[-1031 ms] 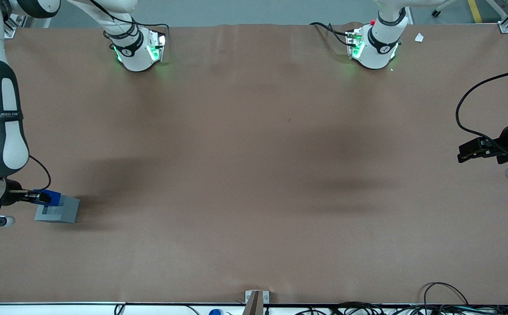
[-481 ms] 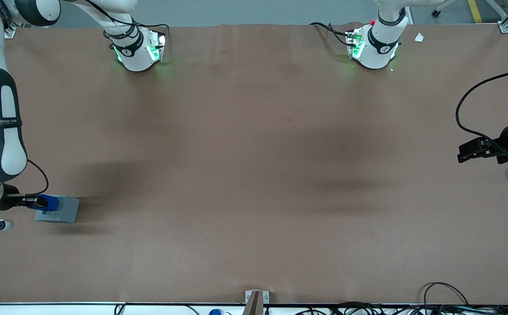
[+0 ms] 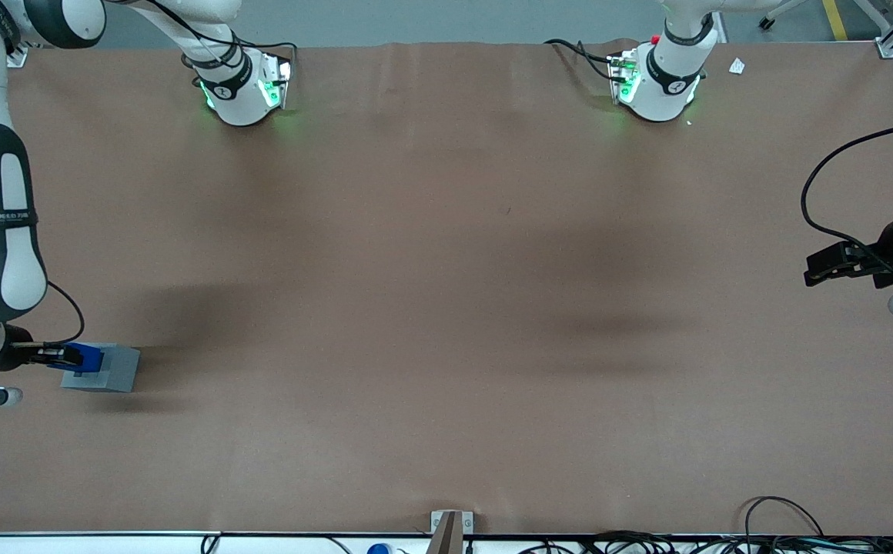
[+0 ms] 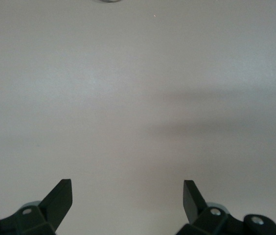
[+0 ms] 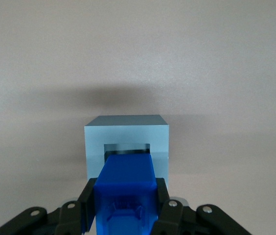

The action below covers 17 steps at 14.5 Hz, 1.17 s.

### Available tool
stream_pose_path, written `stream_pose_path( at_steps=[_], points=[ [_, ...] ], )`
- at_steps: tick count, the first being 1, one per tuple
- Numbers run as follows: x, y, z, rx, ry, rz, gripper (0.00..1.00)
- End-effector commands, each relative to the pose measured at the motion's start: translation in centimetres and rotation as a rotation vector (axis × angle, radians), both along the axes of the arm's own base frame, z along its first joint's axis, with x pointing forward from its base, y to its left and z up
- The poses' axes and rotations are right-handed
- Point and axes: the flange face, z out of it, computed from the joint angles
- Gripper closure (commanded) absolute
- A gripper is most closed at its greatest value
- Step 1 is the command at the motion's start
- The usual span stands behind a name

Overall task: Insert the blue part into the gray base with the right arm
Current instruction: 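Lower the blue cube into the gray base opening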

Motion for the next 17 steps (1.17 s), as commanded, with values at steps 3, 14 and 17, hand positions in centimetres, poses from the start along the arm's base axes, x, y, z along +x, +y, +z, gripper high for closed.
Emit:
stream_pose_path(
  at_steps=[3, 14, 17],
  points=[
    [0.6, -0.3, -0.9, 0.029, -0.02, -0.007, 0.97],
    [0.8, -0.6, -1.9, 0.053, -0.035, -0.031, 0.97],
    [0.8, -0.2, -2.0, 0.053, -0.033, -0.034, 0.96]
  ],
)
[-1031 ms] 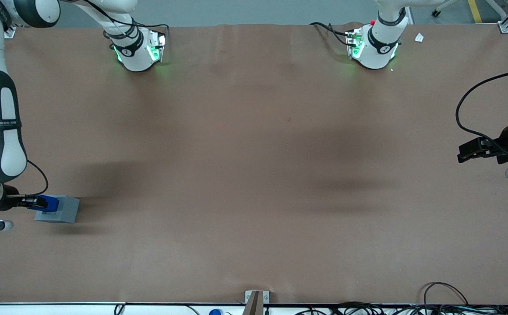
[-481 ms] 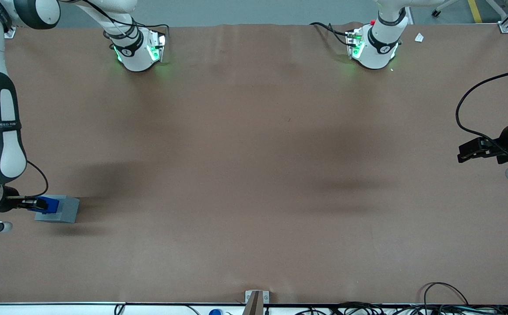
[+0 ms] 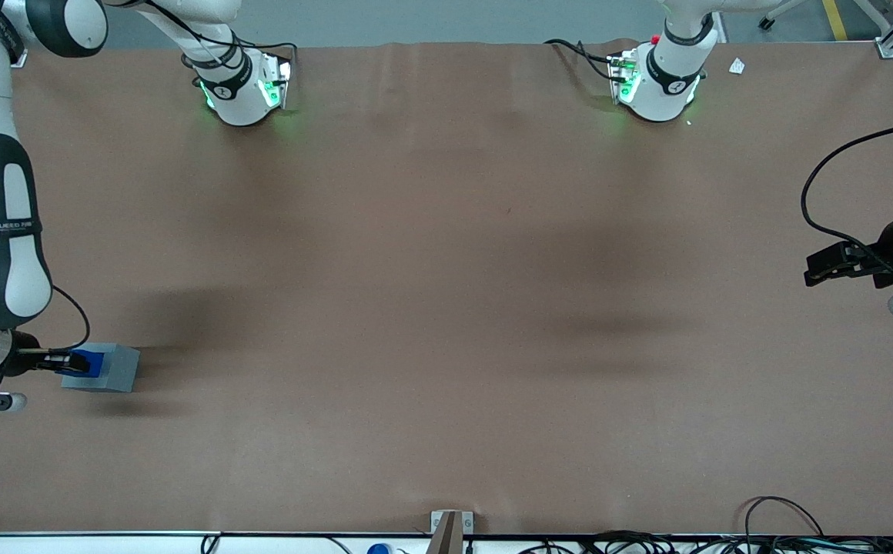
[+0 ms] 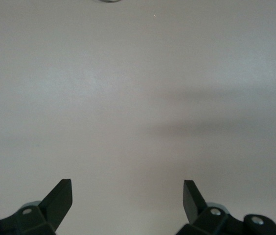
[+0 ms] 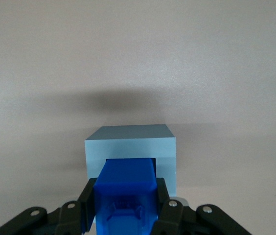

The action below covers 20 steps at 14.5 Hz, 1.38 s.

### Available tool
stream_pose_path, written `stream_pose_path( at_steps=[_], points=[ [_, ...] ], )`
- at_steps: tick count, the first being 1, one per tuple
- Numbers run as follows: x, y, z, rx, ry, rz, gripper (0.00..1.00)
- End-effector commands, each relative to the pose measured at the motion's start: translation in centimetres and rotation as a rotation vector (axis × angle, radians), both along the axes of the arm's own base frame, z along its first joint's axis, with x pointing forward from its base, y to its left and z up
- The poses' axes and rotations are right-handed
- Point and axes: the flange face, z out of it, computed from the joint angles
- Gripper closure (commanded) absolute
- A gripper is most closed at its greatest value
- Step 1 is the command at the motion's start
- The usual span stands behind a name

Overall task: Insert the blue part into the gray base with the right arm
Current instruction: 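Lower the blue cube into the gray base opening, then open the right gripper and raise it off the cube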

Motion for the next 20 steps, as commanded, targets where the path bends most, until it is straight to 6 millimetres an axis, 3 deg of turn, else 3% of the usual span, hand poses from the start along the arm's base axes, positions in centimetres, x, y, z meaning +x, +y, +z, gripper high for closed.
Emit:
stream_pose_path(
  at_steps=[1, 4, 5, 8, 11, 14, 18, 20],
  points=[
    [0.3, 0.1, -0.5, 0.024, -0.005, -0.014, 0.86],
    [0.3, -0.1, -0.7, 0.021, -0.005, -0.008, 0.66],
    [0.4, 0.0, -0.6, 0.018, -0.015, -0.004, 0.28],
    [0.4, -0.2, -0.2, 0.019, -0.023, -0.009, 0.0],
    [0.4, 0.2, 1.3, 0.028, -0.032, -0.012, 0.0],
    [-0.3, 0.6, 5.3, 0.066, -0.023, -0.024, 0.0],
    [-3.0, 2.1, 15.7, 0.103, -0.018, -0.045, 0.0],
    [-4.8, 4.2, 20.8, 0.102, -0.001, -0.068, 0.0]
  ],
)
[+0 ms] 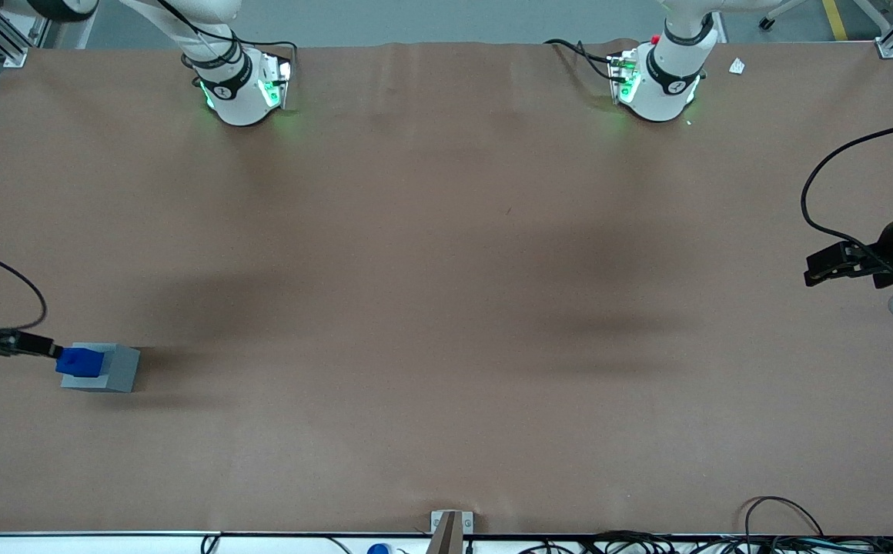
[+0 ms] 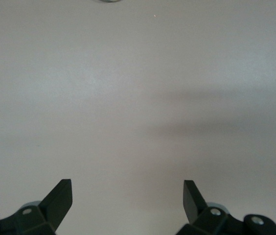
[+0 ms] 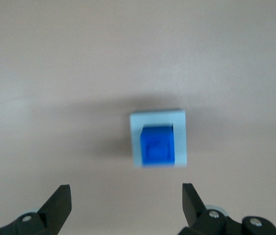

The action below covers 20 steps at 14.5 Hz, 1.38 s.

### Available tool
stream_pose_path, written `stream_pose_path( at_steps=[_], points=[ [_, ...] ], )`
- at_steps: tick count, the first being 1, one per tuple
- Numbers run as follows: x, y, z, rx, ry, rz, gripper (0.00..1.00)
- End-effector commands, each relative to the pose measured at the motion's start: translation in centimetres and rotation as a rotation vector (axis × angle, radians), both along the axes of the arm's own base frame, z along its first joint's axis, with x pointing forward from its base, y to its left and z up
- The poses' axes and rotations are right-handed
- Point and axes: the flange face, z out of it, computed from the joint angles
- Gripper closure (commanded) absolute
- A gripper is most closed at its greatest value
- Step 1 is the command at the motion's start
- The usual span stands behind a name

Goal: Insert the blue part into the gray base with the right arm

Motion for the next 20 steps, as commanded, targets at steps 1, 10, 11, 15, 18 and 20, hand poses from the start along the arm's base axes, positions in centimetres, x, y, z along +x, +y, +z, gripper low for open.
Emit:
stream_pose_path(
  at_steps=[1, 10, 11, 15, 18, 20],
  points=[
    [-2.9, 3.9, 6.8, 0.013, -0.002, -0.021, 0.0],
    [-10.0, 12.7, 18.5, -0.088, 0.051, 0.007, 0.0],
    [-10.5, 12.9, 19.1, -0.089, 0.052, 0.01, 0.0],
    [-11.2, 12.7, 20.0, -0.09, 0.048, 0.003, 0.0],
    [-11.0, 12.7, 19.9, -0.095, 0.048, 0.004, 0.0],
    [-11.0, 12.7, 19.9, -0.105, 0.049, 0.005, 0.0]
  ],
)
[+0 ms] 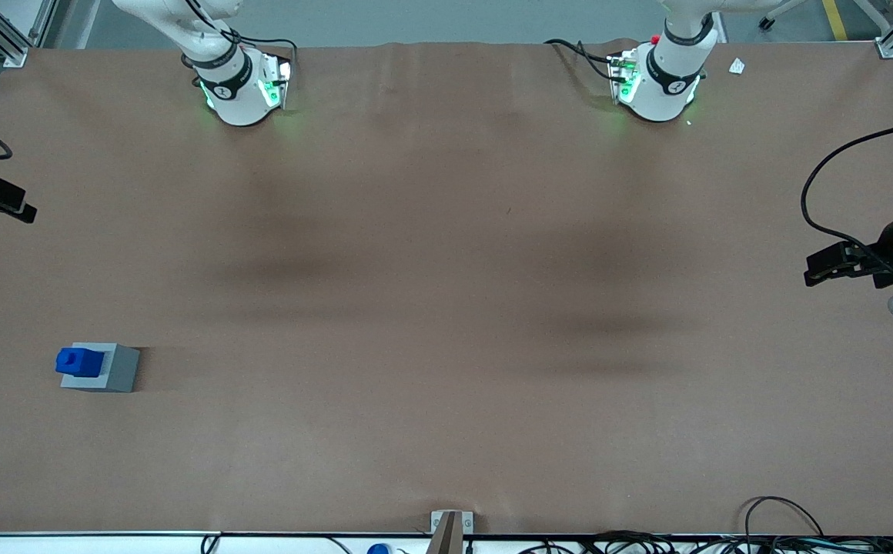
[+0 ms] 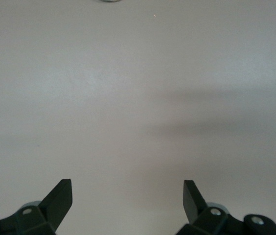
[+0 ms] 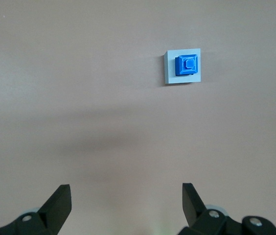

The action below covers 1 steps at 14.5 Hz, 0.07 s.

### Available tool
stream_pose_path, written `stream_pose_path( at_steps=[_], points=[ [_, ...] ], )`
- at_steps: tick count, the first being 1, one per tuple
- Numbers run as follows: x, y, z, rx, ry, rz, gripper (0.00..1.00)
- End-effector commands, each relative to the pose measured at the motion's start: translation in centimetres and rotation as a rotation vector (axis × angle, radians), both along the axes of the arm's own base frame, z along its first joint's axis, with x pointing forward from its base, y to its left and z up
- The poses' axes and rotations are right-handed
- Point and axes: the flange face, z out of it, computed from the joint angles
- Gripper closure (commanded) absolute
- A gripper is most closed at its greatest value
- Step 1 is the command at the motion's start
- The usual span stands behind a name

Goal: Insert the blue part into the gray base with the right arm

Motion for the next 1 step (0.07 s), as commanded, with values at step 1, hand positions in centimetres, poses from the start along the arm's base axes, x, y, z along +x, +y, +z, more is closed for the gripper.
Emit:
stream_pose_path(
  at_steps=[1],
  points=[
    [-0.57, 0.24, 0.09, -0.021, -0.001, -0.009, 0.0]
  ],
)
